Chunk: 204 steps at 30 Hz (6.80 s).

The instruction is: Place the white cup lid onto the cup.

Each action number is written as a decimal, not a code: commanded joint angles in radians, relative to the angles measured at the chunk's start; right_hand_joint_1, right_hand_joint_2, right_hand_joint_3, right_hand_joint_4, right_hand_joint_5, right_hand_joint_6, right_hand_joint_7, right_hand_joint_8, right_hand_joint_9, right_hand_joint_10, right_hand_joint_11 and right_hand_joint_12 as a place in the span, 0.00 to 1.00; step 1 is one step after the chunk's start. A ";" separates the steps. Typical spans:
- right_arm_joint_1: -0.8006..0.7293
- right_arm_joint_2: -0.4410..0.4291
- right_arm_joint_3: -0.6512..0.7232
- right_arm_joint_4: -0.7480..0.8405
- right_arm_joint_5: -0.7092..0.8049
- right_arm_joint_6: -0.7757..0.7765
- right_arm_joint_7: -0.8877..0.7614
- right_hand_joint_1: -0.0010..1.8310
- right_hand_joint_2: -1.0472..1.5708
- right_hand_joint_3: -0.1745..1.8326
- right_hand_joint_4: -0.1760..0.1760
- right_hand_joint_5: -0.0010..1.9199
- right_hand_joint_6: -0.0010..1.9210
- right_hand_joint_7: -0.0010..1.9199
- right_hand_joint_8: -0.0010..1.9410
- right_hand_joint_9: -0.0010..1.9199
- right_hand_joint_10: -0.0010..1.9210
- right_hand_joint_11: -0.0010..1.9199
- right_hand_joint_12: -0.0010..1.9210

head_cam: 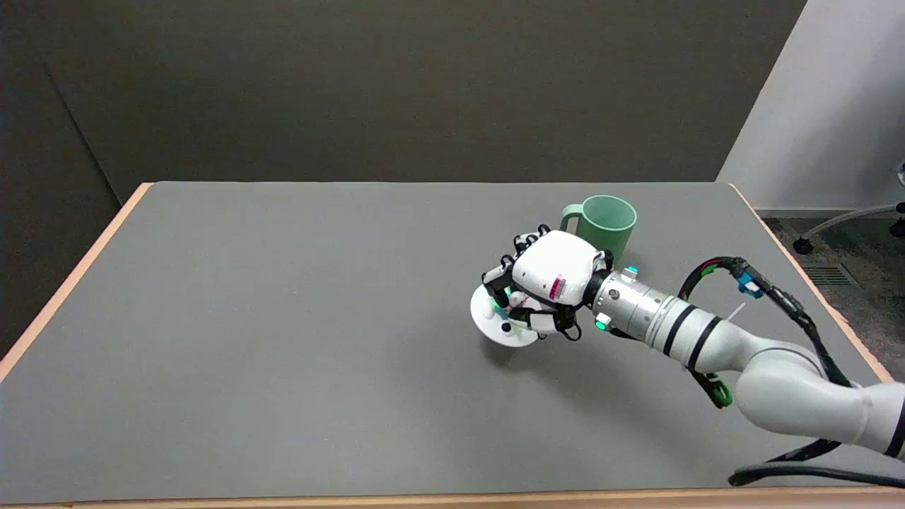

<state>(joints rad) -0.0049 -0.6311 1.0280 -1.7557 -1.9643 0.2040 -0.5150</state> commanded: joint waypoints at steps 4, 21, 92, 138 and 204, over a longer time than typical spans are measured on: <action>0.120 0.071 0.004 0.052 -0.010 -0.120 -0.008 0.53 0.81 0.19 1.00 0.44 0.63 0.57 0.22 0.57 0.26 0.32 0.72; 0.169 0.119 0.062 0.080 -0.001 -0.140 -0.008 0.53 0.81 0.20 1.00 0.44 0.63 0.56 0.22 0.57 0.25 0.35 0.67; 0.584 0.201 -0.127 0.263 0.000 -0.329 0.122 0.52 0.81 0.21 1.00 0.43 0.64 0.57 0.25 0.57 0.24 0.45 0.54; 0.607 0.261 -0.143 0.295 -0.010 -0.389 0.159 0.52 0.81 0.21 1.00 0.43 0.64 0.57 0.26 0.57 0.24 0.46 0.54; 0.582 0.251 -0.178 0.328 -0.015 -0.304 0.151 0.47 0.68 0.57 1.00 0.35 0.11 0.43 0.12 0.49 0.18 0.48 0.45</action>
<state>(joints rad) 0.5776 -0.3782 0.8566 -1.4358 -1.9682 -0.1105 -0.3559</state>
